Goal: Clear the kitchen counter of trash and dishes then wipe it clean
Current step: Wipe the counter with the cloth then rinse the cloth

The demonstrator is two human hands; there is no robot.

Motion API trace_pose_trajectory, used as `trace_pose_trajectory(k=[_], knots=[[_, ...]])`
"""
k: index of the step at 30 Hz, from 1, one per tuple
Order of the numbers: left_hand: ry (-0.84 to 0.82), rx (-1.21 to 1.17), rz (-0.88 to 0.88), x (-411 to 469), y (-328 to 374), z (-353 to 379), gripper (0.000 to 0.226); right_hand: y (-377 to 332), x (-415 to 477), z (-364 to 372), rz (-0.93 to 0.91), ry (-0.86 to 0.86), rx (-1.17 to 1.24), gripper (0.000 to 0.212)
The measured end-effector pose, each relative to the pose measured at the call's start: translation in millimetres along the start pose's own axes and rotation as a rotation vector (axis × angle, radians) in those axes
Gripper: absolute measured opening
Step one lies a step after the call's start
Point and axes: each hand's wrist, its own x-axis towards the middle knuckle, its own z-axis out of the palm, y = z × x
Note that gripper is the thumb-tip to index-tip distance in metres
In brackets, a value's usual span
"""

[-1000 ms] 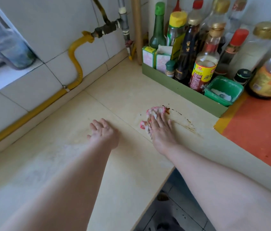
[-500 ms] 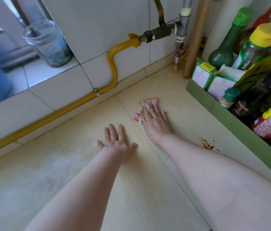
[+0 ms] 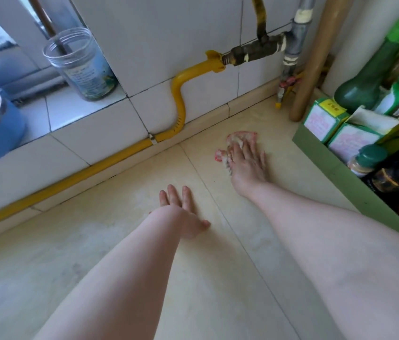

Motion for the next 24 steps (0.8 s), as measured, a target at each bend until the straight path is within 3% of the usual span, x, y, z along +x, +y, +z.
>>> trace_pose_trajectory(k=[9,13,15,18,21,24], knots=[[0.064,0.056,0.018,-9,-1,-5,0.104,61,-85,5,0.238,0.103,0.006,0.058],[0.181,0.120,0.022,-26,17,0,0.089,68,-136,14,0.321,0.086,-0.022,0.063],[0.299,0.117,0.133,-35,37,10,0.075,71,-155,14,0.354,0.038,0.008,0.061],[0.437,0.016,0.480,-49,78,31,0.065,77,-183,-1,0.361,0.036,0.207,0.057],[0.416,0.030,0.755,-66,119,53,0.060,97,-226,-20,0.425,0.268,0.247,0.050],[0.370,0.167,0.841,-66,147,70,0.061,129,-279,-19,0.403,0.333,0.128,0.050]])
